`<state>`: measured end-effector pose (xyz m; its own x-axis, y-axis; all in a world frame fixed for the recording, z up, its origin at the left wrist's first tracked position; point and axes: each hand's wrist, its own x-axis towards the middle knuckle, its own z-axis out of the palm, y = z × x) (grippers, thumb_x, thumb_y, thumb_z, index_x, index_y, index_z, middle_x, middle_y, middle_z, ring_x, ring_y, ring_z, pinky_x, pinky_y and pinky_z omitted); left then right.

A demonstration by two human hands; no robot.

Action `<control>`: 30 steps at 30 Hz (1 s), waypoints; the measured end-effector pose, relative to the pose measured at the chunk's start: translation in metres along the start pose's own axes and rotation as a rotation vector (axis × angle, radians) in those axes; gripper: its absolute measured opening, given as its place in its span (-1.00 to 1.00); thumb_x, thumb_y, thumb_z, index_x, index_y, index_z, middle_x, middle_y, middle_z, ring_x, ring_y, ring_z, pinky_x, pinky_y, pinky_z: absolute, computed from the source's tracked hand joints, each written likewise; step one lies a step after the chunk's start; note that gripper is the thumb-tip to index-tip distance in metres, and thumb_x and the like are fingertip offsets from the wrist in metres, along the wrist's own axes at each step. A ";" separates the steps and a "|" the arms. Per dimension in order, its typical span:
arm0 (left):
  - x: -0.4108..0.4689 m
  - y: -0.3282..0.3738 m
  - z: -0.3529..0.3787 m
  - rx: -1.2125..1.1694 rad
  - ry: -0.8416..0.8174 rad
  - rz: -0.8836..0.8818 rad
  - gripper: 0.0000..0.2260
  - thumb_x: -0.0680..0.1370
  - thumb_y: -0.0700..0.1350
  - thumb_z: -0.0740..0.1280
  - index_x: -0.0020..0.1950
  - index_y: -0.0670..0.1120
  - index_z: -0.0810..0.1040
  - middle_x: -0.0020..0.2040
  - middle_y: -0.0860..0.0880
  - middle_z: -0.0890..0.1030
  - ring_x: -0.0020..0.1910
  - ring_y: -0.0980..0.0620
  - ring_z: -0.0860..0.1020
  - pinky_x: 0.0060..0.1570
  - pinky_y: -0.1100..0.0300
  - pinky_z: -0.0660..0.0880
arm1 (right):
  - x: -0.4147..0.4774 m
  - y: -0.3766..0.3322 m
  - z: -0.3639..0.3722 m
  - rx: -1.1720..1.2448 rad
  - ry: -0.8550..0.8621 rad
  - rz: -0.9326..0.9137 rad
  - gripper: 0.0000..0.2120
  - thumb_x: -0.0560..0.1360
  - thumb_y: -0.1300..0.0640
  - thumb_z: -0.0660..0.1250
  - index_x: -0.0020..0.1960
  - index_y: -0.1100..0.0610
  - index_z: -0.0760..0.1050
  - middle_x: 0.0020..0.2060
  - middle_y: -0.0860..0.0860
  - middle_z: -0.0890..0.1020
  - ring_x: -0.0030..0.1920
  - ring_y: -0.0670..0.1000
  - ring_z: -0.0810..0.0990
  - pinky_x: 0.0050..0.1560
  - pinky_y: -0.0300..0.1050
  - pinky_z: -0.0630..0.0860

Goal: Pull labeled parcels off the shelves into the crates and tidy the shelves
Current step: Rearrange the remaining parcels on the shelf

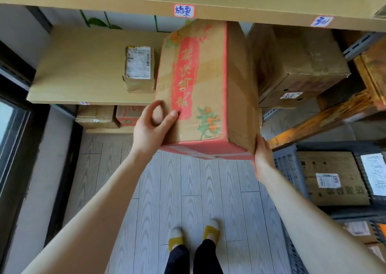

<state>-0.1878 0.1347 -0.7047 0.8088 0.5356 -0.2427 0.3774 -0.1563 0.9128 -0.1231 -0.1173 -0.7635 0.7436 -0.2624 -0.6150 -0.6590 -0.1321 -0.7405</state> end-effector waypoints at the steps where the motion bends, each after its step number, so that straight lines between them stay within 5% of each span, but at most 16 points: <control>1: 0.000 0.004 0.001 -0.018 0.039 0.005 -0.45 0.36 0.16 0.45 0.27 -0.02 0.47 0.04 0.03 0.53 0.04 0.07 0.53 0.08 0.27 0.41 | -0.001 -0.005 0.002 -0.038 0.005 -0.005 -0.59 0.56 -0.15 0.07 0.25 0.06 0.42 0.19 0.05 0.55 0.10 0.05 0.52 0.08 -0.05 0.41; 4: 0.002 0.017 0.004 -0.035 0.093 0.079 -0.60 0.24 0.28 0.43 -0.17 0.01 0.54 -0.29 0.17 0.52 -0.31 0.25 0.45 -0.28 0.35 0.37 | -0.008 -0.027 0.018 -0.032 -0.133 -0.010 -0.62 0.56 -0.16 0.07 0.03 0.06 0.53 -0.19 -0.06 0.67 -0.25 -0.05 0.61 -0.28 -0.22 0.46; 6: 0.005 0.025 0.008 -0.070 0.073 0.089 -0.71 0.32 0.18 0.45 -0.13 0.02 0.55 -0.27 0.22 0.58 -0.28 0.29 0.50 -0.24 0.38 0.42 | -0.014 -0.044 0.029 0.148 -0.316 0.025 -0.63 0.58 -0.12 0.07 -0.07 0.07 0.55 -0.33 -0.08 0.70 -0.32 -0.08 0.68 -0.40 -0.25 0.54; 9: 0.006 0.033 0.015 -0.114 0.009 0.050 -0.63 0.45 0.03 0.41 0.22 -0.03 0.50 0.07 0.07 0.62 0.06 0.13 0.58 0.09 0.18 0.51 | -0.020 -0.069 0.020 0.275 -0.510 0.015 -0.53 0.47 -0.31 0.12 0.06 0.00 0.57 -0.02 -0.01 0.70 0.02 -0.03 0.66 0.02 -0.05 0.56; 11: 0.002 0.036 0.021 -0.170 0.008 0.037 -0.68 0.49 0.00 0.37 0.23 0.01 0.50 0.06 0.13 0.63 0.07 0.18 0.58 0.08 0.24 0.51 | -0.022 -0.081 0.005 0.184 -0.575 -0.045 -0.43 0.37 -0.41 0.16 0.19 -0.06 0.52 0.16 -0.02 0.62 0.17 -0.03 0.58 0.18 0.02 0.46; 14: -0.005 0.034 0.035 -0.234 0.005 0.020 -0.83 0.57 -0.02 0.22 0.09 0.15 0.55 -0.09 0.29 0.65 -0.02 0.36 0.56 -0.03 0.43 0.46 | -0.023 -0.087 -0.014 -0.036 -0.493 -0.139 -0.40 0.29 -0.35 0.35 0.26 -0.13 0.41 0.28 -0.10 0.51 0.28 -0.03 0.47 0.33 0.08 0.34; 18: -0.007 0.020 0.049 -0.178 -0.009 0.041 -0.74 0.59 -0.07 0.19 0.23 -0.07 0.54 0.08 0.10 0.61 0.15 0.12 0.55 0.11 0.33 0.45 | -0.012 -0.087 -0.039 -0.010 -0.341 -0.191 -0.49 0.43 -0.19 0.29 0.34 -0.09 0.34 0.30 -0.05 0.49 0.28 -0.02 0.47 0.35 0.09 0.35; 23: 0.012 -0.010 0.071 -0.018 -0.048 -0.301 -0.77 0.58 0.01 0.18 0.16 -0.05 0.45 0.05 0.07 0.48 0.05 0.04 0.39 -0.08 0.22 0.35 | 0.002 -0.072 -0.073 -0.004 -0.332 -0.222 -0.74 0.43 -0.20 0.27 0.06 -0.13 0.51 0.02 -0.07 0.68 0.04 -0.05 0.65 0.15 0.02 0.51; 30: 0.026 -0.029 0.102 -0.189 -0.116 -0.518 -0.65 0.58 0.15 0.08 -0.01 -0.09 0.48 -0.21 0.03 0.51 -0.20 0.04 0.51 -0.21 0.22 0.39 | 0.015 -0.067 -0.084 -0.023 -0.362 -0.216 -0.63 0.43 -0.21 0.26 0.19 -0.12 0.48 0.06 -0.09 0.66 0.08 -0.07 0.63 0.17 0.00 0.50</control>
<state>-0.1313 0.0684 -0.7717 0.5879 0.4063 -0.6995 0.6596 0.2597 0.7053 -0.0775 -0.1928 -0.7004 0.8537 0.1260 -0.5053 -0.4833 -0.1697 -0.8588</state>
